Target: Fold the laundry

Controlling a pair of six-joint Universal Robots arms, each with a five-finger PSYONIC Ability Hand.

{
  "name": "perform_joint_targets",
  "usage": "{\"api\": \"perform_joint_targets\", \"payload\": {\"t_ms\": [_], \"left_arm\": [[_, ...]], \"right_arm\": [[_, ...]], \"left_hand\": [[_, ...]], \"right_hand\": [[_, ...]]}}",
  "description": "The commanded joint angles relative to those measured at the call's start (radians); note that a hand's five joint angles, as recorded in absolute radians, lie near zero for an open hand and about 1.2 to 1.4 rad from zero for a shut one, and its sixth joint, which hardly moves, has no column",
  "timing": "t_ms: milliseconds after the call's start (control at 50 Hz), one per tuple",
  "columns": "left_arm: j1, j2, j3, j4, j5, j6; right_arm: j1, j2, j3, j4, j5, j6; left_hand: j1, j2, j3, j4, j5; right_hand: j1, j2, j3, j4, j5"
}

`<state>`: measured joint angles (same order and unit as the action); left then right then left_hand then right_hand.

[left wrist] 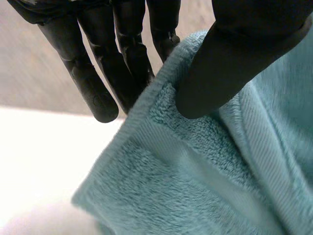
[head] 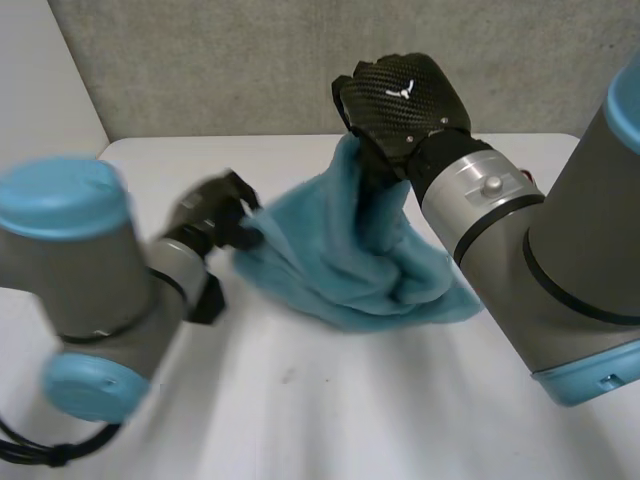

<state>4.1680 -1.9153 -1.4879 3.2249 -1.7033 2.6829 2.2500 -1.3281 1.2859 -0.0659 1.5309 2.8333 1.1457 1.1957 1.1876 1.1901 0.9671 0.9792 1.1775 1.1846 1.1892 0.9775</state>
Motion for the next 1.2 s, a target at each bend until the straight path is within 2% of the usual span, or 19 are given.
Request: {"api": "perform_joint_targets", "payload": {"t_ms": [20,100,140,160,180,200,220,280,380,460,500,560,680,760,960,1040,1200], "left_arm": [[0.156,0.189,-0.052,-0.027,0.109,0.233],[0.217,0.217,-0.065,-0.046,0.152,0.36],[0.23,0.223,-0.068,-0.062,0.162,0.394],[0.234,0.228,-0.069,-0.071,0.166,0.409],[0.239,0.236,-0.072,-0.089,0.168,0.429],[0.239,0.239,-0.074,-0.099,0.168,0.437],[0.239,0.242,-0.074,-0.106,0.169,0.439],[0.238,0.268,-0.08,-0.116,0.171,0.437],[0.23,0.321,-0.084,-0.111,0.171,0.44],[0.227,0.354,-0.069,-0.111,0.171,0.442],[0.227,0.363,-0.065,-0.109,0.171,0.442],[0.224,0.374,-0.052,-0.109,0.171,0.442],[0.213,0.391,-0.043,-0.109,0.171,0.439],[0.202,0.392,-0.042,-0.109,0.169,0.439],[0.175,0.4,-0.026,-0.111,0.169,0.442],[0.172,0.401,-0.017,-0.111,0.169,0.44],[0.172,0.401,0.009,-0.111,0.168,0.436]], "right_arm": [[0.008,0.004,0.069,0.029,-0.012,0.005],[0.011,0.07,0.089,0.078,-0.064,0.012],[0.007,0.095,0.085,0.107,-0.092,0.023],[0.005,0.11,0.078,0.133,-0.116,0.038],[0.005,0.115,0.075,0.143,-0.126,0.046],[0.005,0.115,0.075,0.143,-0.126,0.046],[-0.007,0.116,0.06,0.153,-0.141,0.082],[-0.048,0.119,0.034,0.147,-0.134,0.145],[-0.197,0.118,0.012,0.146,-0.126,0.338],[-0.234,0.13,0.01,0.147,-0.135,0.414],[-0.259,0.183,0.003,0.152,-0.15,0.472],[-0.271,0.246,-0.007,0.159,-0.161,0.483],[-0.271,0.328,-0.007,0.196,-0.212,0.5],[-0.262,0.385,-0.034,0.199,-0.248,0.573],[-0.233,0.423,-0.086,0.192,-0.307,0.715],[-0.168,0.44,-0.115,0.16,-0.321,0.816],[-0.089,0.51,-0.148,0.091,-0.319,0.879]], "left_hand": [[0.251,0.201,0.209,0.206,0.255],[0.251,0.201,0.209,0.206,0.255],[0.251,0.201,0.209,0.206,0.255],[0.251,0.201,0.209,0.206,0.255],[0.251,0.201,0.209,0.206,0.255],[0.251,0.201,0.209,0.206,0.255],[0.251,0.201,0.209,0.206,0.255],[0.251,0.201,0.209,0.206,0.255],[0.251,0.201,0.209,0.206,0.255],[0.251,0.201,0.209,0.206,0.255],[0.251,0.201,0.209,0.206,0.255],[0.251,0.201,0.209,0.206,0.255],[0.251,0.201,0.209,0.206,0.255],[0.251,0.201,0.209,0.206,0.255],[0.251,0.201,0.209,0.206,0.255],[0.251,0.201,0.209,0.206,0.255],[0.251,0.201,0.209,0.206,0.255]], "right_hand": [[0.417,0.219,0.212,0.207,0.244],[0.417,0.219,0.212,0.207,0.244],[0.237,0.039,0.032,0.027,0.064],[-0.011,-0.209,-0.216,-0.221,-0.184],[-0.147,-0.345,-0.352,-0.357,-0.32],[-0.149,-0.347,-0.354,-0.358,-0.321],[-0.462,-0.661,-0.668,-0.672,-0.635],[-0.577,-0.775,-0.782,-0.787,-0.749],[-0.604,-0.802,-0.809,-0.814,-0.776],[-0.604,-0.802,-0.809,-0.814,-0.776],[-0.604,-0.802,-0.809,-0.814,-0.776],[-0.604,-0.802,-0.809,-0.814,-0.776],[-0.63,-0.828,-0.835,-0.84,-0.803],[-0.671,-0.869,-0.876,-0.881,-0.844],[-0.674,-0.872,-0.879,-0.884,-0.847],[-0.662,-0.861,-0.868,-0.872,-0.835],[-0.613,-0.811,-0.818,-0.822,-0.785]]}}
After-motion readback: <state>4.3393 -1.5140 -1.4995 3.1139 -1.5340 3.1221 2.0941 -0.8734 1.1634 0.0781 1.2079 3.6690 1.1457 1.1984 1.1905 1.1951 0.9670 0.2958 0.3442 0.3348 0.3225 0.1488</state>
